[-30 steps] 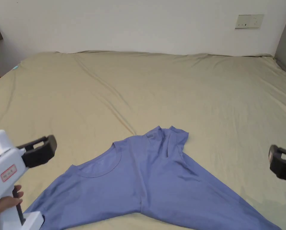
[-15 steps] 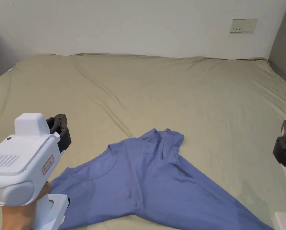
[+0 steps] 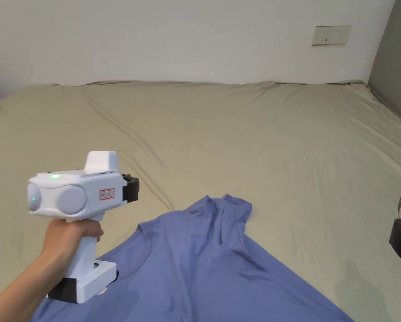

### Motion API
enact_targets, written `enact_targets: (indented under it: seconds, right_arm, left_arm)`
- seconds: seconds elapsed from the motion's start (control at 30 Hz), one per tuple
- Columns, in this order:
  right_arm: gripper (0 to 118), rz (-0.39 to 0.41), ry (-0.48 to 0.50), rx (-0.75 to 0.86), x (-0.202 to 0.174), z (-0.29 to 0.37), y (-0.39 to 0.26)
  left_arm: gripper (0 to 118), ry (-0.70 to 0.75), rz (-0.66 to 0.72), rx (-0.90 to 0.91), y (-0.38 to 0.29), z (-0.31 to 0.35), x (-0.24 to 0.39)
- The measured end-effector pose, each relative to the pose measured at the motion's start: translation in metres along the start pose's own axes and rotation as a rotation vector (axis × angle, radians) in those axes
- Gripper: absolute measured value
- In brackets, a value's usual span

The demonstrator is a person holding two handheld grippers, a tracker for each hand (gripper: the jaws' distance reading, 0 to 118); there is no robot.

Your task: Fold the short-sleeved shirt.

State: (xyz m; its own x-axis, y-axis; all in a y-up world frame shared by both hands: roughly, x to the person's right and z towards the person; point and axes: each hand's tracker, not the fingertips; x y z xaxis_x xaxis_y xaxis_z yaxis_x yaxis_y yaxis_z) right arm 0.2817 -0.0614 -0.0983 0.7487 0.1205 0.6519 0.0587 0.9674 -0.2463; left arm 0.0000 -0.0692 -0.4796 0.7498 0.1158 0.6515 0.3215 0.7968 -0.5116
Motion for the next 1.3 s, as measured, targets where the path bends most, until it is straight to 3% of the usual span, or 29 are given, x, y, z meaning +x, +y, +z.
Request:
enact_targets:
  seconds: [0.07, 0.1, 0.17, 0.2, 0.23, 0.27, 0.53, 0.6, 0.67, 0.7, 0.73, 0.77, 0.9, 1.1, 1.17, 1.2, 1.23, 1.3]
  right_arm:
    - [2, 0.003, -0.010, -0.021, 0.001, -0.012, -0.003]
    - [2, 0.004, -0.012, -0.029, 0.002, -0.018, -0.005]
    - [2, 0.005, -0.019, -0.053, 0.003, -0.032, -0.009]
    - [2, 0.006, -0.021, -0.063, 0.003, -0.036, -0.010]
    - [2, 0.006, -0.027, -0.076, 0.004, -0.046, -0.013]
    - [2, 0.007, -0.029, -0.087, 0.004, -0.053, -0.016]
    - [2, 0.019, -0.040, -0.175, 0.006, -0.090, -0.038]
    - [2, 0.023, -0.037, -0.202, 0.008, -0.094, -0.044]
    - [2, 0.024, -0.033, -0.220, 0.008, -0.094, -0.049]
    - [2, 0.025, -0.033, -0.225, 0.009, -0.093, -0.051]
    - [2, 0.028, -0.035, -0.234, 0.012, -0.092, -0.054]
    - [2, 0.028, -0.037, -0.243, 0.014, -0.091, -0.055]
    - [2, -0.003, -0.051, -0.273, 0.025, -0.082, -0.062]
    - [4, -0.106, -0.087, -0.528, 0.056, -0.067, -0.093]
    - [14, -0.130, -0.082, -0.658, 0.070, -0.065, -0.114]
    - [27, -0.147, -0.090, -0.685, 0.072, -0.061, -0.121]
    - [52, -0.168, -0.095, -0.701, 0.075, -0.057, -0.132]
    - [89, -0.181, -0.081, -0.770, 0.079, -0.051, -0.150]
  left_arm:
    - [7, -0.017, -0.015, -0.055, 0.009, -0.041, 0.003]
    - [19, -0.020, -0.032, -0.088, 0.013, -0.061, 0.005]
    - [73, -0.017, -0.023, -0.138, 0.014, -0.099, 0.009]
    - [94, -0.031, -0.026, -0.178, 0.014, -0.117, 0.010]
    - [110, -0.026, -0.020, -0.205, 0.012, -0.136, 0.011]
    - [111, -0.016, -0.017, -0.221, 0.007, -0.161, 0.006]
    - [87, 0.039, -0.091, -0.448, -0.052, -0.246, 0.008]
    - [66, 0.098, -0.141, -0.438, -0.063, -0.249, 0.013]
    - [60, 0.079, -0.146, -0.360, -0.060, -0.236, 0.020]
    - [43, 0.067, -0.143, -0.364, -0.059, -0.235, 0.019]
    - [16, 0.061, -0.147, -0.355, -0.057, -0.232, 0.019]
    - [2, 0.042, -0.139, -0.348, -0.053, -0.230, 0.019]
    - [1, 0.049, -0.082, -0.269, -0.044, -0.204, 0.015]
    - [0, 0.003, -0.043, -0.172, -0.024, -0.141, 0.014]
    - [0, -0.009, -0.038, -0.143, -0.020, -0.122, 0.014]
    - [0, -0.012, -0.034, -0.132, -0.018, -0.110, 0.020]
    - [0, -0.013, -0.032, -0.122, -0.017, -0.102, 0.021]
    - [0, -0.018, -0.033, -0.105, -0.016, -0.089, 0.023]
